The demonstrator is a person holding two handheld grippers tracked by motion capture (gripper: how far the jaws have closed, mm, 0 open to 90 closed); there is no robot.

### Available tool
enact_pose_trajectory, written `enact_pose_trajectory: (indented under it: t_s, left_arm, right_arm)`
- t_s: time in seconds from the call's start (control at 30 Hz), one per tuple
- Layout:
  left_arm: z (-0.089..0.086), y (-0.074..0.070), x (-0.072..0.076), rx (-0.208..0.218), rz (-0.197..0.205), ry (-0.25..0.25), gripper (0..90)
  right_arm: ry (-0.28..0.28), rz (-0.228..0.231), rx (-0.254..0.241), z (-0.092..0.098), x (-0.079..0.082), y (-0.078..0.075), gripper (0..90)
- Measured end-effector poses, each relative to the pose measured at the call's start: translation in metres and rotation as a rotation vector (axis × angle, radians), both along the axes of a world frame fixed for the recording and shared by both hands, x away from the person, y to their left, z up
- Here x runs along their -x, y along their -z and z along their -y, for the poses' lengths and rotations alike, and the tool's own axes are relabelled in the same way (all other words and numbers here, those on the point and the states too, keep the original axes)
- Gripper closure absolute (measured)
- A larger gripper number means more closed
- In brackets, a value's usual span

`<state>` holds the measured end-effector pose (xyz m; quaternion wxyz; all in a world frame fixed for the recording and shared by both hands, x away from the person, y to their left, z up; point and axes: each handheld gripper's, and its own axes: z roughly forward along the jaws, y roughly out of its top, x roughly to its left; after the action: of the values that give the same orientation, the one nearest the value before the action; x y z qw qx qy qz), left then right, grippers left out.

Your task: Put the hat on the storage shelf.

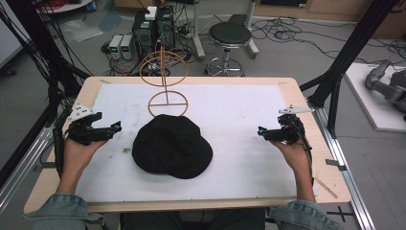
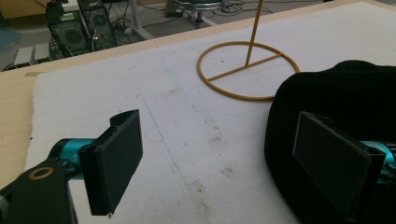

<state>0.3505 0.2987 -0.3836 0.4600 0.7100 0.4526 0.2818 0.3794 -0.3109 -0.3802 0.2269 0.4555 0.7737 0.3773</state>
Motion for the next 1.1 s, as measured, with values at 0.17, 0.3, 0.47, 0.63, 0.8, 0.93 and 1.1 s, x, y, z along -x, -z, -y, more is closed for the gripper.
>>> enact_pose_trajectory:
  t_s: [0.17, 0.3, 0.47, 0.63, 0.8, 0.93, 1.1]
  left_arm:
    - [-0.001, -0.002, 0.002, 0.011, 0.001, 0.003, 16.1]
    - [-0.002, -0.003, 0.003, 0.016, 0.006, 0.005, 16.1]
    - [0.000, -0.004, 0.003, 0.026, 0.011, 0.012, 15.7]
    - [0.003, -0.007, 0.002, 0.037, 0.013, 0.033, 15.7]
    - [0.009, -0.009, 0.003, 0.060, 0.026, 0.079, 15.7]
    - [0.009, -0.010, 0.004, 0.072, 0.034, 0.090, 15.7]
    - [0.012, -0.015, 0.005, 0.101, 0.047, 0.116, 15.7]
  right_arm:
    - [-0.003, 0.000, -0.001, -0.003, -0.001, -0.002, 8.8]
    - [-0.005, -0.001, -0.001, -0.003, 0.000, -0.002, 8.8]
    - [-0.003, 0.004, -0.004, -0.002, 0.001, -0.003, 8.8]
    - [-0.006, -0.004, 0.003, -0.003, 0.001, -0.002, 8.8]
    - [0.000, 0.000, -0.005, -0.001, 0.002, -0.003, 8.8]
    - [-0.005, -0.003, -0.007, -0.002, 0.002, -0.003, 8.8]
    - [-0.009, -0.004, -0.005, -0.003, 0.002, -0.003, 8.8]
